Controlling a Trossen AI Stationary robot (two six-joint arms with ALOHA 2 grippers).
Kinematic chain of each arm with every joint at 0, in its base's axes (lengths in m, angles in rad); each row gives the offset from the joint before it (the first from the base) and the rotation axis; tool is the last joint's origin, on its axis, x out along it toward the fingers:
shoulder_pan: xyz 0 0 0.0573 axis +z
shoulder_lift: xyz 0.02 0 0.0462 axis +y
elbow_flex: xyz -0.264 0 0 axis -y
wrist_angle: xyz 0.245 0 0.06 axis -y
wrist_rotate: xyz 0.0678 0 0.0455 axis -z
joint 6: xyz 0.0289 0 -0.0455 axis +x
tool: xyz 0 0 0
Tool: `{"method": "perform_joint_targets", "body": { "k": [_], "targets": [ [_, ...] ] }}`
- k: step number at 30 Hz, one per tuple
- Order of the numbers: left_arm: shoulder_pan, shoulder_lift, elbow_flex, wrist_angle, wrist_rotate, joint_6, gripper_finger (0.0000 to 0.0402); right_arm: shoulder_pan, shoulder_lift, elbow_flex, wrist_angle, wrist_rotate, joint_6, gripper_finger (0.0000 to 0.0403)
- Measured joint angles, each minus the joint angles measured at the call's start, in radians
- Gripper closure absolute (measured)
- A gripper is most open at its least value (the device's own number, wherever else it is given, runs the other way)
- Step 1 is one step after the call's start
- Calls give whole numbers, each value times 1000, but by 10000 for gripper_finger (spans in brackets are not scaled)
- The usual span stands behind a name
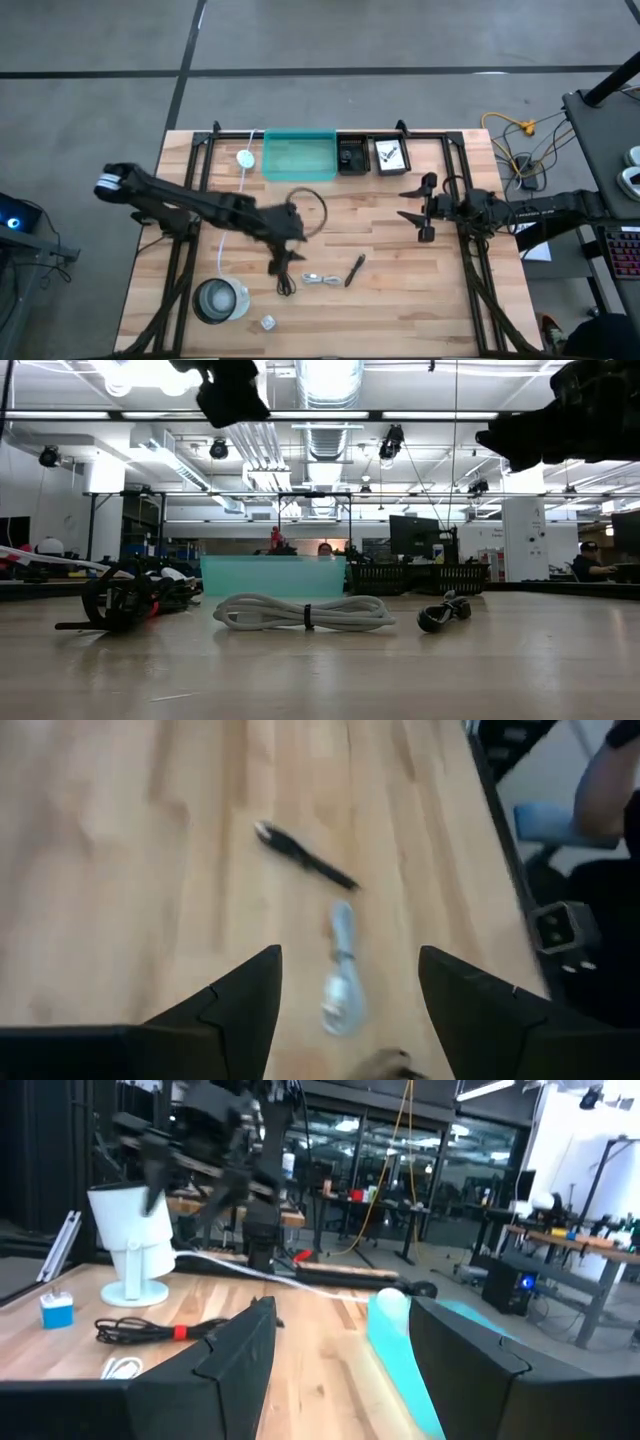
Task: Pick and place items into bin
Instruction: Put the blue charger adapter into the left black bin
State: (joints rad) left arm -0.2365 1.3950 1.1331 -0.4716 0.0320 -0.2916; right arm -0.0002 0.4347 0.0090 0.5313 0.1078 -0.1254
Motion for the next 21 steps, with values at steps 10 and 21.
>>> {"method": "perform_joint_targets", "body": {
  "k": [10,21],
  "targets": [
    [-161,268,346,-358,-37,-515,183,0,1,0,-84,-1,22,188],
    [-249,506,590,-586,23,-918,183,-1,1,0,-98,-3,-16,188]
  ]
}}
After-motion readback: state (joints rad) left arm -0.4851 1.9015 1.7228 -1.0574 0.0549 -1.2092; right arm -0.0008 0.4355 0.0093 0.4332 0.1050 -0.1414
